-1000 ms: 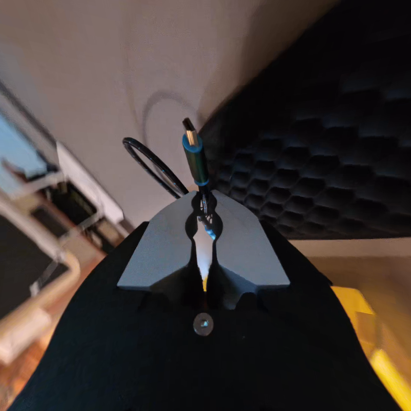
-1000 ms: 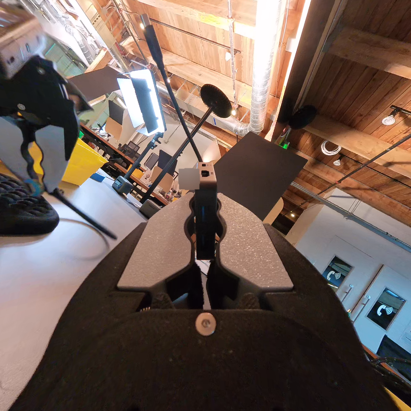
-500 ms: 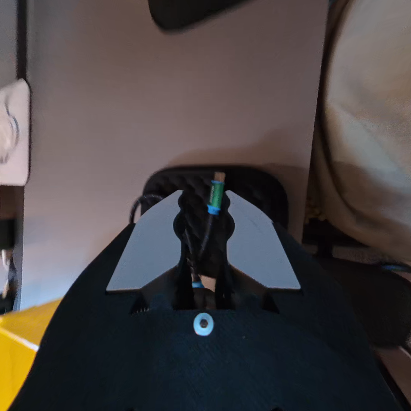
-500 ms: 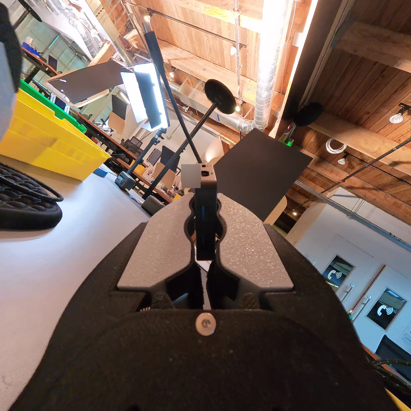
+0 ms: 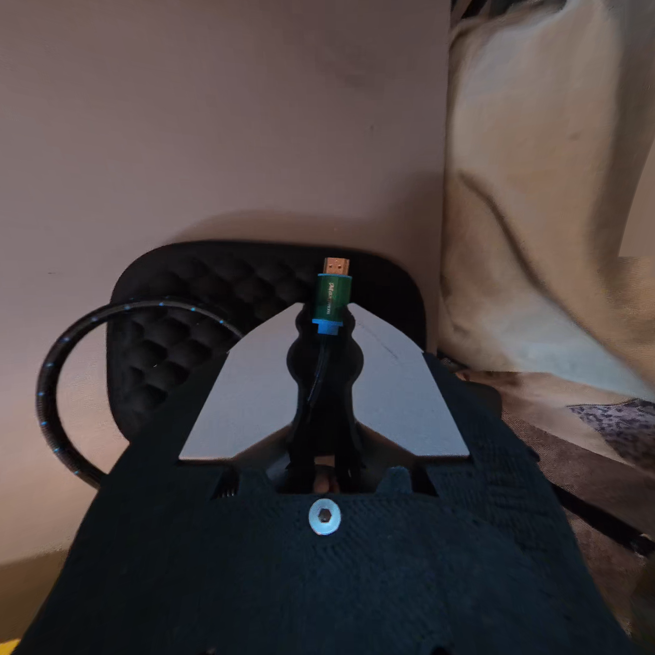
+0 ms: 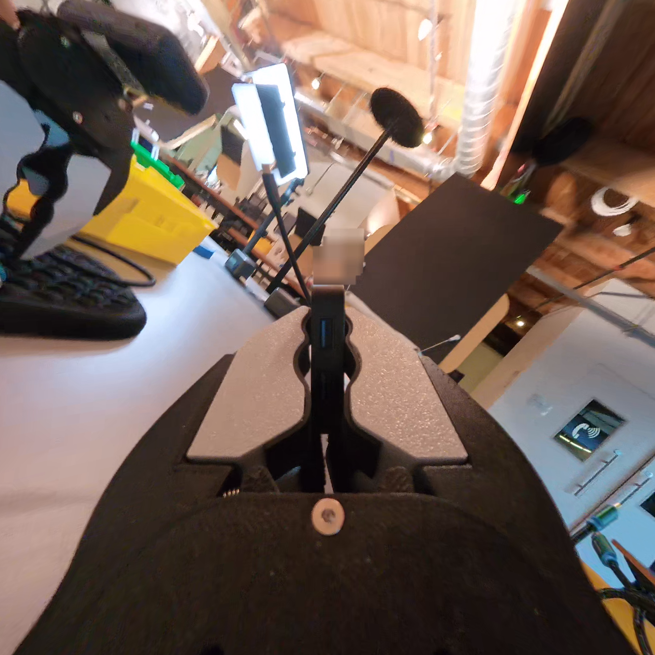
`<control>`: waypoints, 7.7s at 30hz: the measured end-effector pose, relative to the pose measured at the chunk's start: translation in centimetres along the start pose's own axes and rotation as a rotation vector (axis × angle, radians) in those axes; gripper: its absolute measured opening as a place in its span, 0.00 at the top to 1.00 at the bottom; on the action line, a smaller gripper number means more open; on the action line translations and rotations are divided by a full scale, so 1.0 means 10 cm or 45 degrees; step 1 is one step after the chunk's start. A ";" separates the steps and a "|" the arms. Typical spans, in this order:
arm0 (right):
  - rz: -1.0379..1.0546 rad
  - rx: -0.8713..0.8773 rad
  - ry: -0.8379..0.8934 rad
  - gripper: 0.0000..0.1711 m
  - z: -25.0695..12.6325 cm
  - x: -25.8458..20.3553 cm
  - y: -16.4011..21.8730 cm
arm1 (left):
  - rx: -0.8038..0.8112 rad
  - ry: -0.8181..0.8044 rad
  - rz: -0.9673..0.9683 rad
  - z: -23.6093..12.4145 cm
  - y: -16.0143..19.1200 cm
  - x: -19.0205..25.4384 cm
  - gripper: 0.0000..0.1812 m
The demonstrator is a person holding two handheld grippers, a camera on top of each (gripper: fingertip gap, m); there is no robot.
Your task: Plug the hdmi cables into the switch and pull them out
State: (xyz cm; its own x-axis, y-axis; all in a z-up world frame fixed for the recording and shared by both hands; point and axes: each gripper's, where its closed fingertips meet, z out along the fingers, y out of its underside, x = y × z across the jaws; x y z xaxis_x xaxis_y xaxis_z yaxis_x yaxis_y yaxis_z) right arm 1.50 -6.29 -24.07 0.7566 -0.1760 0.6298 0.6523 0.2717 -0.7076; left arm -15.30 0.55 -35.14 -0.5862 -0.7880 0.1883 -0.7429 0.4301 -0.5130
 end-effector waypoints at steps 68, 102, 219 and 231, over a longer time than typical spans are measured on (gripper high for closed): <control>-1.155 -0.224 -0.284 0.92 0.04 -0.77 0.16 | -0.296 -1.483 0.526 0.15 -0.85 -0.27 0.93; -1.270 -0.540 -0.548 0.92 0.03 -1.10 0.58 | 0.089 -0.988 0.129 0.53 -0.75 -0.34 0.88; 0.542 -1.190 -0.202 0.62 -1.69 1.20 0.84 | 1.410 -1.567 0.249 -0.76 -1.14 -0.50 0.73; 0.407 -1.510 -0.154 0.84 -1.19 1.00 1.67 | 1.292 -1.547 0.321 -0.62 -1.19 -0.52 0.73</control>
State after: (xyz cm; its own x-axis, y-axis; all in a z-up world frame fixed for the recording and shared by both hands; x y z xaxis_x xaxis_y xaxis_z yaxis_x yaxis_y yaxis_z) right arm 20.50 -14.75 -33.47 0.9217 -0.1536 0.3562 0.1253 -0.7511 -0.6482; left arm -5.38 2.22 -24.84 0.3056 -0.8251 -0.4751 0.1307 0.5306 -0.8375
